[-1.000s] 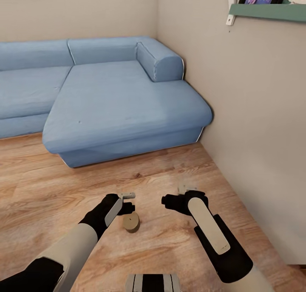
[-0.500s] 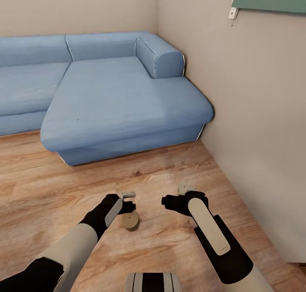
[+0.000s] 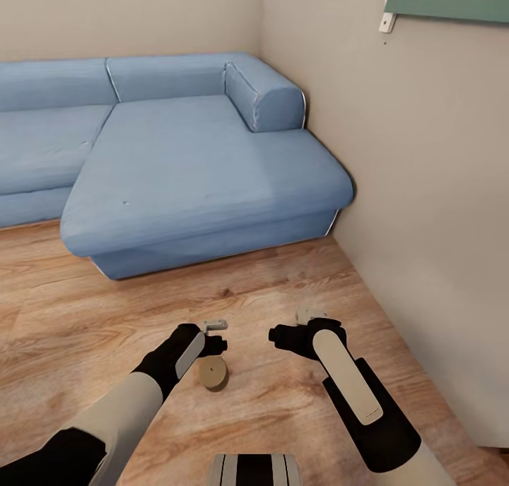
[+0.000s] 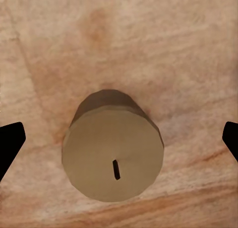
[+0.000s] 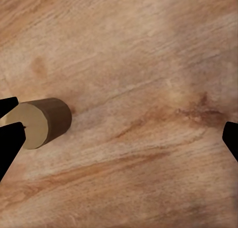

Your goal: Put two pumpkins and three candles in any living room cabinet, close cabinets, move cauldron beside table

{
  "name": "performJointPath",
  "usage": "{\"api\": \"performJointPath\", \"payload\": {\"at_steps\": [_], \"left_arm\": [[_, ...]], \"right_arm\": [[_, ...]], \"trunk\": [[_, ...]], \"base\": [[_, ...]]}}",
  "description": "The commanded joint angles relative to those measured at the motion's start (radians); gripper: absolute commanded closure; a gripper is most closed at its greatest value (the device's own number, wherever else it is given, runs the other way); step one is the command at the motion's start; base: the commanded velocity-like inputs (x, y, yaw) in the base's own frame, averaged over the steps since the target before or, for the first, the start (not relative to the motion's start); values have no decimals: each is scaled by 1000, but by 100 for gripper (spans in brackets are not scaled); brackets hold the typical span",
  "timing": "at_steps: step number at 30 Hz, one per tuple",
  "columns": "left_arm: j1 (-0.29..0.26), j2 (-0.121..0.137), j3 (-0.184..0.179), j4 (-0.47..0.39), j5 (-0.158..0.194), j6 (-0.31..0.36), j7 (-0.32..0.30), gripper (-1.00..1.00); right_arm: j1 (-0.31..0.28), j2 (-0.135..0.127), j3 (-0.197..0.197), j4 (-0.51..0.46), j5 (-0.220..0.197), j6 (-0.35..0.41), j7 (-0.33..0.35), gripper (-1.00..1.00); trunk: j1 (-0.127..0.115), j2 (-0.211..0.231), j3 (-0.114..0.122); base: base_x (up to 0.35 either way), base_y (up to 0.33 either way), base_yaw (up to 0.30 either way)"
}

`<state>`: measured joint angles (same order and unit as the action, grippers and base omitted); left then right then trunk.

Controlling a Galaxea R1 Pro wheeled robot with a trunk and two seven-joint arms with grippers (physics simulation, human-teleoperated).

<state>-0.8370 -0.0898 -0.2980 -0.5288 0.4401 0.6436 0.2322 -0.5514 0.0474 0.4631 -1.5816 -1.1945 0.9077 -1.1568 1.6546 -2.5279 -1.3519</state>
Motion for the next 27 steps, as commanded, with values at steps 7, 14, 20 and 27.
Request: {"api": "performJointPath", "payload": {"at_steps": [7, 14, 20, 27], "left_arm": [[0, 1, -6, -3, 11, 3, 9, -100], [1, 1, -4, -3, 11, 2, 9, -100], [0, 1, -5, -4, 11, 1, 9, -100], [1, 1, -6, -3, 10, -38, 9, -100]], "right_arm": [[-1, 0, 0, 1, -8, 8, -10, -100], [-1, 0, 0, 2, -8, 8, -10, -100], [-1, 0, 0, 2, -8, 8, -10, -100], [-1, 0, 0, 2, -8, 8, -11, -100]], "trunk": [[0, 0, -1], [2, -1, -16], [4, -3, -39], [7, -4, -66]], "base": [[4, 1, 0], [0, 0, 0], [0, 0, 0], [0, 0, 0]]}}
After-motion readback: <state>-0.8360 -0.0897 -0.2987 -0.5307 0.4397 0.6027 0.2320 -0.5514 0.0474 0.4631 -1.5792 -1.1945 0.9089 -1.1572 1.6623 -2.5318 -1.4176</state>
